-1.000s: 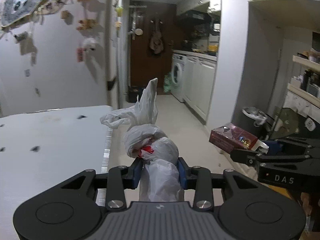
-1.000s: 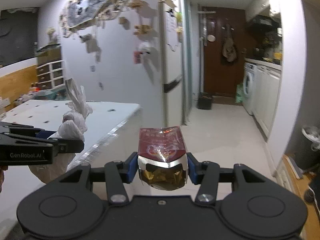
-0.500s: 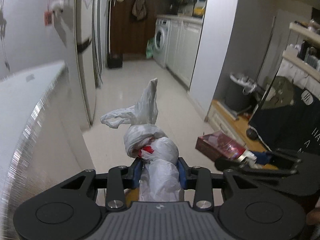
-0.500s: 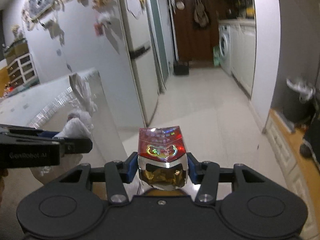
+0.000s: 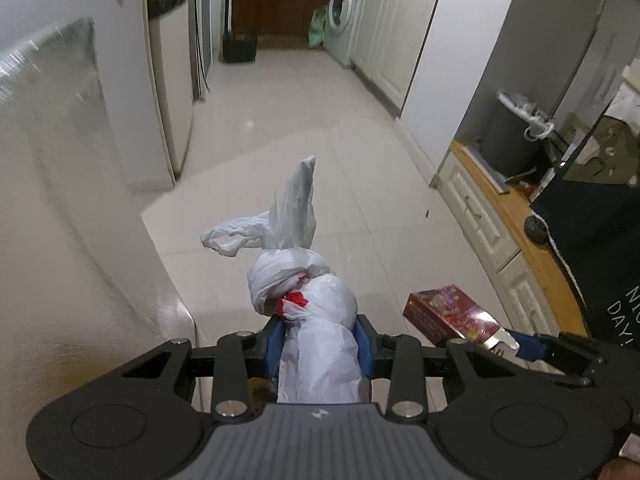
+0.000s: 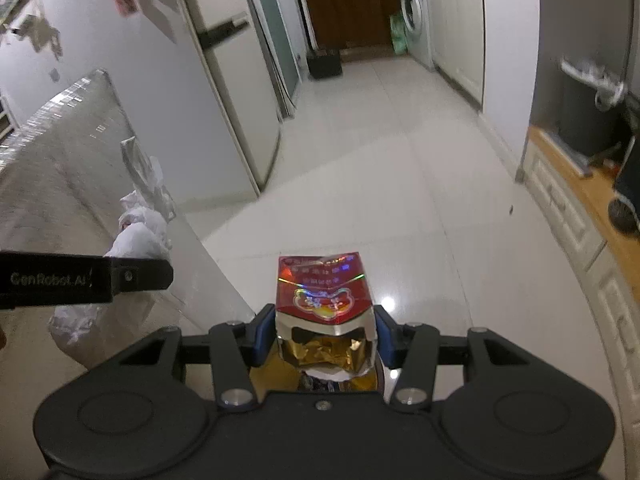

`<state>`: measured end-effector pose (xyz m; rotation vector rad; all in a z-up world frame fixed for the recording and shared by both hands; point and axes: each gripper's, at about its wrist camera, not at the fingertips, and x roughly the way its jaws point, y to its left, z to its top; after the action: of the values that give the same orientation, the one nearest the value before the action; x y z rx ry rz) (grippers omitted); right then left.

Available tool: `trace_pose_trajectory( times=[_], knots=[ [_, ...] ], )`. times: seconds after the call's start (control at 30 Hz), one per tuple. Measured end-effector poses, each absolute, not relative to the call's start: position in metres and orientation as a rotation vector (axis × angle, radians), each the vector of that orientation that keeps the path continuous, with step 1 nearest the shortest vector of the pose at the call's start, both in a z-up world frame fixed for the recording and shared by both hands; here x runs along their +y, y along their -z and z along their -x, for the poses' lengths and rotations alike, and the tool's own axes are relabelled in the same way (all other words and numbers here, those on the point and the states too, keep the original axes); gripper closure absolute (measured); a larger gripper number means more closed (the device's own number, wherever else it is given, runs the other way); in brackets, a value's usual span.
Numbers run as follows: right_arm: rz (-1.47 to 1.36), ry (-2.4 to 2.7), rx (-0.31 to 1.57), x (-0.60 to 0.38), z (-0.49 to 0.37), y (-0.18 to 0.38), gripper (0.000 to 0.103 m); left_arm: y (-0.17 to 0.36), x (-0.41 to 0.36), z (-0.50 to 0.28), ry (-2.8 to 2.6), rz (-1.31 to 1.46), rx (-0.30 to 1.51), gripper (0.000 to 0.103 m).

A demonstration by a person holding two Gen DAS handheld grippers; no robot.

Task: Collect trash
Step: 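Carry the white bag and red snack box over the yellow bin with both tools, then open the left tool over the bin while the right tool releases the snack box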

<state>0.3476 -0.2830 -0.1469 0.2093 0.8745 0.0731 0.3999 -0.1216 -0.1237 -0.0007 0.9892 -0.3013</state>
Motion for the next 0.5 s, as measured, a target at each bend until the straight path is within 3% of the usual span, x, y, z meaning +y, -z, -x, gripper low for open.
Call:
trace_pose_trajectory(
  times=[0.5],
  knots=[
    [-0.193,-0.045,1.084,-0.289,-0.406,0.234,0.052,0.275,-0.135,-0.455,0.348,0.068,1.272,0.064]
  ],
)
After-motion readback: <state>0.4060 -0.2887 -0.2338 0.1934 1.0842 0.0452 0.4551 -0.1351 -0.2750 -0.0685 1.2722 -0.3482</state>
